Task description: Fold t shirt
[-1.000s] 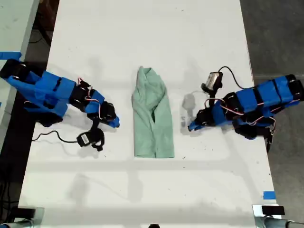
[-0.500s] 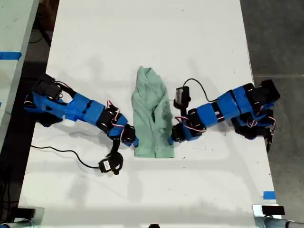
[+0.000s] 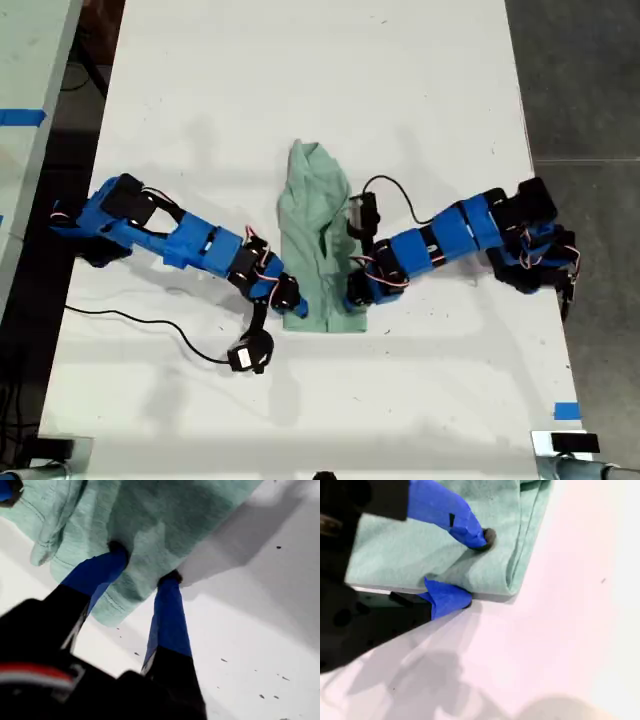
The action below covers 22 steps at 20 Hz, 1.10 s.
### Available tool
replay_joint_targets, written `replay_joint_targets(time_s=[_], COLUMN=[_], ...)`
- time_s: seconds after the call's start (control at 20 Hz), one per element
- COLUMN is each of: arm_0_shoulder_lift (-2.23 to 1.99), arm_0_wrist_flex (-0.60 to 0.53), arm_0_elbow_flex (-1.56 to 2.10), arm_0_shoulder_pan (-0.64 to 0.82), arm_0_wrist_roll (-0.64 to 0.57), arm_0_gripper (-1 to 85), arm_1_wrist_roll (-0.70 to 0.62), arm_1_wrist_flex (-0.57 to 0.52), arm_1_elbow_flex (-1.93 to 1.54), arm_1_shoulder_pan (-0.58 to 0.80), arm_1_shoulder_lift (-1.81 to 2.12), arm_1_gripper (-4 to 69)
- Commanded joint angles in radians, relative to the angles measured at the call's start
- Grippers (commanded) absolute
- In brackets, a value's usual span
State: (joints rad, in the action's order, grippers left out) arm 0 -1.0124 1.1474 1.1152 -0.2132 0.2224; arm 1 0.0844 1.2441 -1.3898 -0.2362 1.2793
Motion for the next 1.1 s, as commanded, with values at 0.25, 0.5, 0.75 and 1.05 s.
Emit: replay_joint_targets(time_s=[0.25, 0.5, 0.75, 1.05], arm_0_shoulder_lift=[-0.005, -0.160, -0.327, -0.515], arm_0_wrist_flex=[-0.006, 0.020, 0.198, 0.365], arm_0_elbow_flex=[-0.051, -0.054, -0.051, -0.049], arm_0_shoulder_pan=[0.018, 0.002, 0.176, 0.551], arm_0_wrist_roll=[0.006, -0.041, -0.106, -0.198], arm_0_gripper=[-0.3, -0.3, -0.3, -0.3], arm_1_wrist_roll=[0.075, 0.012, -0.207, -0.402], arm_1_wrist_flex=[0.084, 0.241, 0.221, 0.202], arm_1_elbow_flex=[0.089, 0.342, 0.337, 0.327], arm_1_shoulder_pan=[-0.023, -0.035, 0.170, 0.497], arm_1_shoulder_lift=[-0.037, -0.028, 0.103, 0.241], arm_1_gripper=[2.0, 2.0, 1.9, 1.9])
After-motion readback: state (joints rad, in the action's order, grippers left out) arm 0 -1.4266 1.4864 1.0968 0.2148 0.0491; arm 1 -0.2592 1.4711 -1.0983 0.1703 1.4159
